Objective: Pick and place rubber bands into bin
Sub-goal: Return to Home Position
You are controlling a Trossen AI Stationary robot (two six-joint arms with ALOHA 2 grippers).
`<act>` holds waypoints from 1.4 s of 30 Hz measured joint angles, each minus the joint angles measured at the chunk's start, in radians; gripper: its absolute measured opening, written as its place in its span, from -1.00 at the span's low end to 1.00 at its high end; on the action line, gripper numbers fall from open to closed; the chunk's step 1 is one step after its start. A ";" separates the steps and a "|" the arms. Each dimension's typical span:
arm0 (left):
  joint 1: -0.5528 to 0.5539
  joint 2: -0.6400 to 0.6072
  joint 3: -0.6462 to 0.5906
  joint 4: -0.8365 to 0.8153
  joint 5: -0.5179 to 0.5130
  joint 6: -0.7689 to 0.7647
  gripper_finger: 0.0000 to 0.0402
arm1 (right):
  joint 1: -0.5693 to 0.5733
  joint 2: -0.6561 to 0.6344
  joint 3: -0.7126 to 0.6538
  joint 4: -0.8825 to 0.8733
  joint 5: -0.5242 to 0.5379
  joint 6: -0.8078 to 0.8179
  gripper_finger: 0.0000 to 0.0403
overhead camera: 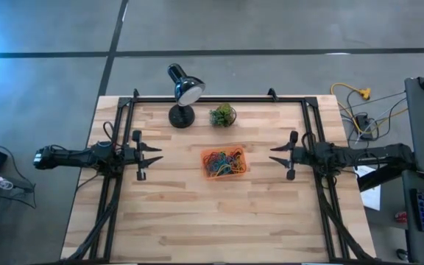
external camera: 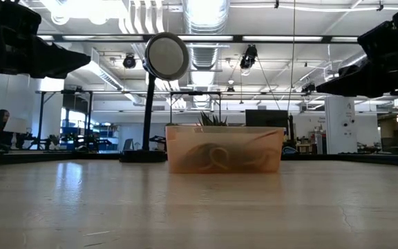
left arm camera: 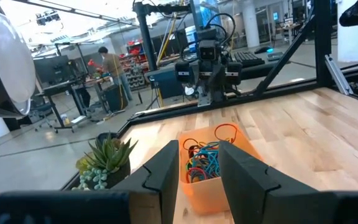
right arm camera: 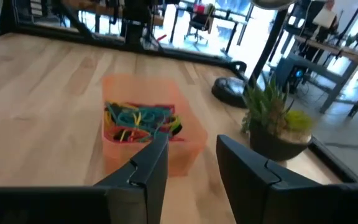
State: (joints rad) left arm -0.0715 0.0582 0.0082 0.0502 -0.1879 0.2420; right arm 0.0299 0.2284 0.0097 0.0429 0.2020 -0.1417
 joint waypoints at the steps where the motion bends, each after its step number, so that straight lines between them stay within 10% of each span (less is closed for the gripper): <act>1: 0.000 0.000 0.000 0.000 0.000 0.000 -0.51 | 0.000 0.001 -0.001 0.011 0.000 -0.003 -0.35; 16: 0.000 0.000 0.000 0.001 0.000 0.000 -0.51 | 0.000 -0.229 -0.001 0.089 -0.129 -0.118 -0.37; 42: 0.000 0.005 0.000 0.002 0.000 0.001 -0.51 | 0.000 -0.225 0.011 0.010 0.063 -0.079 -0.40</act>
State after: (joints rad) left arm -0.0711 0.0635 0.0082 0.0521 -0.1877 0.2427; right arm 0.0303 0.0032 0.0204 0.0529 0.2650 -0.2203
